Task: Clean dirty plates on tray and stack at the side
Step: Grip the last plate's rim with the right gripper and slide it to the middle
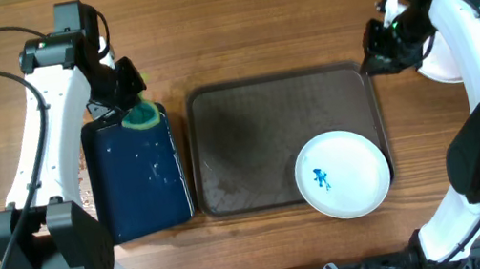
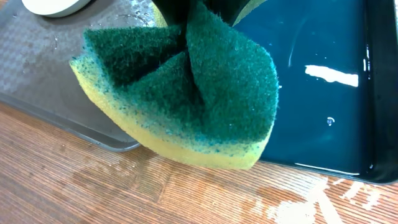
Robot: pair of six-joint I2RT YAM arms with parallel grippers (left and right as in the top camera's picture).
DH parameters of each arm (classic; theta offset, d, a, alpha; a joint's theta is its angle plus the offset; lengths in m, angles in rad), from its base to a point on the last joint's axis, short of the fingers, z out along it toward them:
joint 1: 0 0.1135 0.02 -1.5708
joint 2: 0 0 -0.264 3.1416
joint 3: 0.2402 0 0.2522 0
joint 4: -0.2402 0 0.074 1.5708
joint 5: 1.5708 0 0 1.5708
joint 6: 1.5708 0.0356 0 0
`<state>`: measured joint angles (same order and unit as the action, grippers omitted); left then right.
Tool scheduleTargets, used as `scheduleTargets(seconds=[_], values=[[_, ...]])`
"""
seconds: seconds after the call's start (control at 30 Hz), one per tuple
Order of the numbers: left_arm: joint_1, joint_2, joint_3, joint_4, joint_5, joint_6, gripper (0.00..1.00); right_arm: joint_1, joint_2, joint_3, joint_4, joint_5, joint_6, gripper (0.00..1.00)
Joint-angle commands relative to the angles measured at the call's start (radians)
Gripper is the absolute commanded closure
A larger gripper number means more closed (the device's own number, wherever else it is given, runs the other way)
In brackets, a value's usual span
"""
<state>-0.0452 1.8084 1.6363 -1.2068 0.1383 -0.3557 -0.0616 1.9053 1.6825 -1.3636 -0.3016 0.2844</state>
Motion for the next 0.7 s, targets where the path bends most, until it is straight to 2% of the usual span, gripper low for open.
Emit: scheduleTargets(seconds=[0.0, 0.13, 0.17, 0.2, 0.23, 0.33, 0.37, 0.47, 0.57, 0.67], values=[[-0.003, 0.01, 0.005, 0.027, -0.035, 0.035, 0.96, 0.003, -0.123, -0.131, 0.015, 0.072, 0.038, 0.83], [-0.003, 0.011, 0.004, 0.049, -0.035, 0.035, 0.96, 0.017, -0.446, -0.407, 0.047, 0.099, 0.096, 0.78], [-0.003, 0.011, 0.004, 0.049, -0.035, 0.035, 0.96, 0.022, -0.523, -0.483, 0.06, 0.098, 0.125, 0.67], [-0.003, 0.011, 0.004, 0.048, -0.035, 0.035, 0.96, 0.024, -0.59, -0.556, 0.074, 0.098, 0.146, 0.63], [-0.003, 0.011, 0.004, 0.048, -0.035, 0.035, 0.96, 0.024, -0.654, -0.634, 0.092, 0.099, 0.167, 0.66], [-0.003, 0.011, 0.004, 0.048, -0.035, 0.036, 0.96, 0.024, -0.855, -0.953, 0.2, -0.089, 0.228, 0.47], [-0.003, 0.011, 0.004, 0.048, -0.035, 0.036, 0.96, 0.024, -0.878, -1.028, 0.204, -0.129, 0.323, 0.46], [-0.003, 0.011, 0.004, 0.048, -0.035, 0.035, 0.96, 0.024, -0.883, -1.148, 0.321, -0.17, 0.373, 0.49], [-0.003, 0.011, 0.004, 0.047, -0.035, 0.035, 0.96, 0.024, -0.863, -1.15, 0.386, -0.051, 0.505, 0.5], [-0.003, 0.011, 0.004, 0.041, -0.035, 0.035, 0.96, 0.024, -0.862, -1.15, 0.399, 0.034, 0.53, 0.51]])
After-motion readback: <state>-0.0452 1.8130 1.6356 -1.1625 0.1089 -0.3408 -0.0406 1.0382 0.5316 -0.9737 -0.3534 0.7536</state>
